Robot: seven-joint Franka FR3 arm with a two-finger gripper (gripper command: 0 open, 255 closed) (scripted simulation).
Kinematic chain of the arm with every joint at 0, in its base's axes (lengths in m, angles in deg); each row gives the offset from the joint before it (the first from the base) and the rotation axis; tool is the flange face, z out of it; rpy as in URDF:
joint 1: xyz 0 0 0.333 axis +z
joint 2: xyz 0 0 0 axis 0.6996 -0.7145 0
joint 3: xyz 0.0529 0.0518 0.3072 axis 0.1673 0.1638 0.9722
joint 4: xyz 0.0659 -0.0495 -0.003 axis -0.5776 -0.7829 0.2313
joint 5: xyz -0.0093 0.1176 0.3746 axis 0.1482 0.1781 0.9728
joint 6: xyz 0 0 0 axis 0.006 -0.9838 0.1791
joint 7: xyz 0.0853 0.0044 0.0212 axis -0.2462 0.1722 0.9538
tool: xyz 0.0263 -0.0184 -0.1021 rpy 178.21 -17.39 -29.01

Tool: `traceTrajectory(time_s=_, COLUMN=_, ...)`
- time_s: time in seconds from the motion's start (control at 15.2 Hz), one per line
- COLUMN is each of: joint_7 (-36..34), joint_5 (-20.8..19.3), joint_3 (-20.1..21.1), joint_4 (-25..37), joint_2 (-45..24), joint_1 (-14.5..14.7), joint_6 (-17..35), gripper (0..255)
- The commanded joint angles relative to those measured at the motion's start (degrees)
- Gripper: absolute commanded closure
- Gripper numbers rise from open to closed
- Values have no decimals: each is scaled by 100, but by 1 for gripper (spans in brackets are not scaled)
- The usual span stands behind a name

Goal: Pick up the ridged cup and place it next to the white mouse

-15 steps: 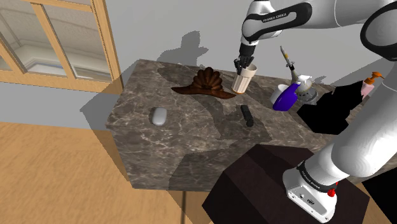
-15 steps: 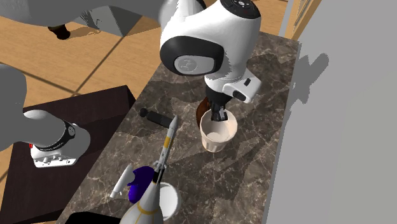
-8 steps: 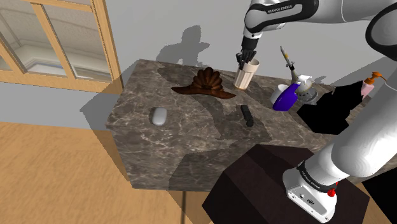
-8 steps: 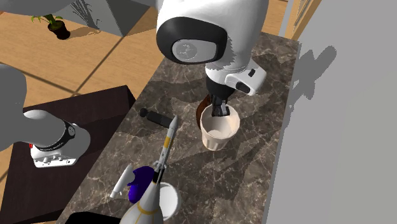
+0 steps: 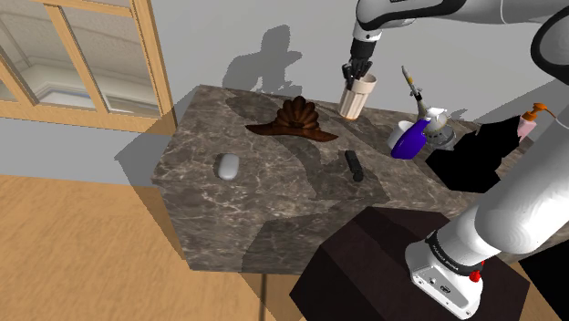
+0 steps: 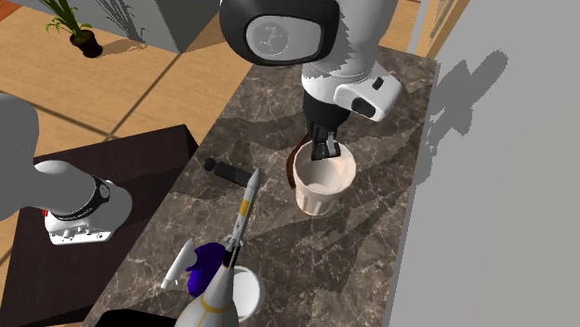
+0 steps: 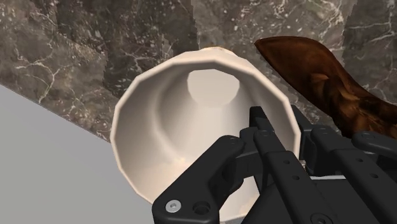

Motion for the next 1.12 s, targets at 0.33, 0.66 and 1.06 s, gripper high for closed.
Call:
traceTrajectory(time_s=0.33, joint_7=18, joint_5=-10, joint_3=0, joint_4=420, joint_2=92, joint_1=6, joint_6=-509, gripper=255)
traceTrajectory(time_s=0.66, joint_7=39, joint_5=-8, joint_3=-2, joint_4=792, joint_2=102, joint_1=5, joint_6=-890, gripper=255)
traceTrajectory(time_s=1.06, joint_7=71, joint_5=0, joint_3=-5, joint_4=1300, joint_2=68, joint_1=0, joint_6=-1363, gripper=255)
